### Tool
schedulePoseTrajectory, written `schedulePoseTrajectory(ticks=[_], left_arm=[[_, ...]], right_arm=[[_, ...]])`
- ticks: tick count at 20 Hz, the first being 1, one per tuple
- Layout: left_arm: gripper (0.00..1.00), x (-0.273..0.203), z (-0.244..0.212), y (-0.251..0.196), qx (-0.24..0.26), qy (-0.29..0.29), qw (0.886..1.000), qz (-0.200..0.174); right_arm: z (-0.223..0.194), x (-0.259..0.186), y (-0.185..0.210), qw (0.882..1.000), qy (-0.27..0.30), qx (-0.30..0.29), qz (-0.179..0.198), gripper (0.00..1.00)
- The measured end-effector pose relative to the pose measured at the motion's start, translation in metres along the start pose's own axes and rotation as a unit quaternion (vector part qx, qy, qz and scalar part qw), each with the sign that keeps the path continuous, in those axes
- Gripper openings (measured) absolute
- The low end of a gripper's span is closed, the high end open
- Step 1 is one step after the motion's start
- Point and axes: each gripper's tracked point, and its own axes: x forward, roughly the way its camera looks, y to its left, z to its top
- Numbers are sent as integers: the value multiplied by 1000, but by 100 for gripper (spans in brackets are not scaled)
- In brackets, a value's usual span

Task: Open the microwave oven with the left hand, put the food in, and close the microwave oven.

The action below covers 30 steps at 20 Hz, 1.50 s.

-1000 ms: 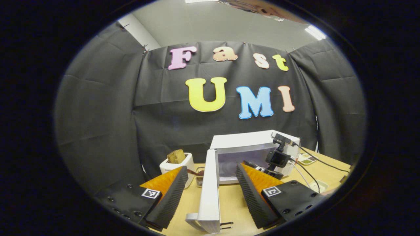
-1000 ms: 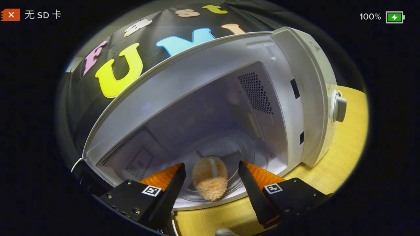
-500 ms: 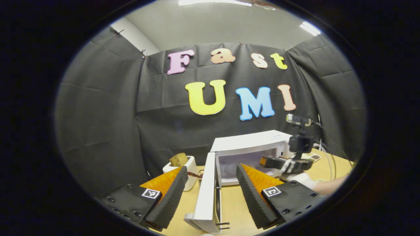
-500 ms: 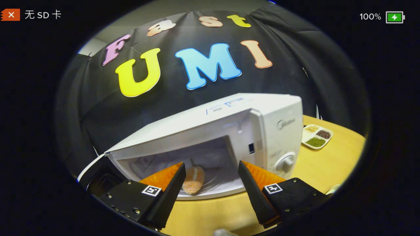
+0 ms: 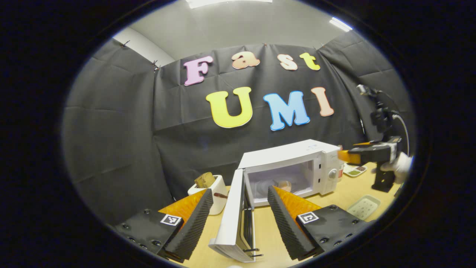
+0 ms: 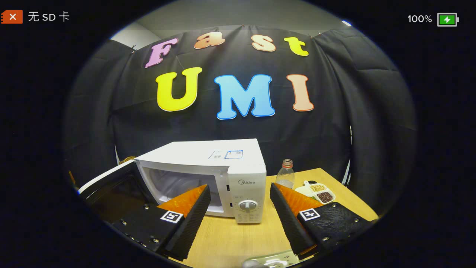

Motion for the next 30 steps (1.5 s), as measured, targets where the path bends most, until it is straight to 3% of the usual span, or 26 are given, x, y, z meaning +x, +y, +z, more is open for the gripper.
schedulePoseTrajectory(ticks=[2,3,4,5,11,15,18,22,25,27,30], left_arm=[[100,-2,-5,5,2,4,1000,13],[95,-3,-7,10,1,7,1000,21],[100,-5,-8,15,3,6,999,31],[98,-6,-8,22,3,5,999,41],[100,-10,-26,71,-21,17,996,85],[94,-19,-62,124,3,45,990,133],[96,-23,-105,146,-2,81,985,155],[100,-24,-148,133,-9,120,981,149],[100,-20,-154,111,-2,125,984,129],[93,-22,-151,103,-1,122,985,121],[94,-25,-149,78,-9,121,987,102]], right_arm=[[5,-26,-5,1000,3,-13,17,98],[6,-38,-10,1000,6,-20,22,98],[7,-49,-14,999,8,-26,30,98],[9,-60,-15,999,8,-29,36,98],[11,-100,-38,999,9,-39,37,97],[2,-113,-40,998,25,-45,38,97],[12,-112,-41,998,27,-42,45,98],[16,-110,-34,997,29,-44,56,97],[14,-108,-33,996,38,-48,60,97],[17,-109,-33,996,37,-47,62,98],[19,-110,-38,996,37,-46,60,98]])
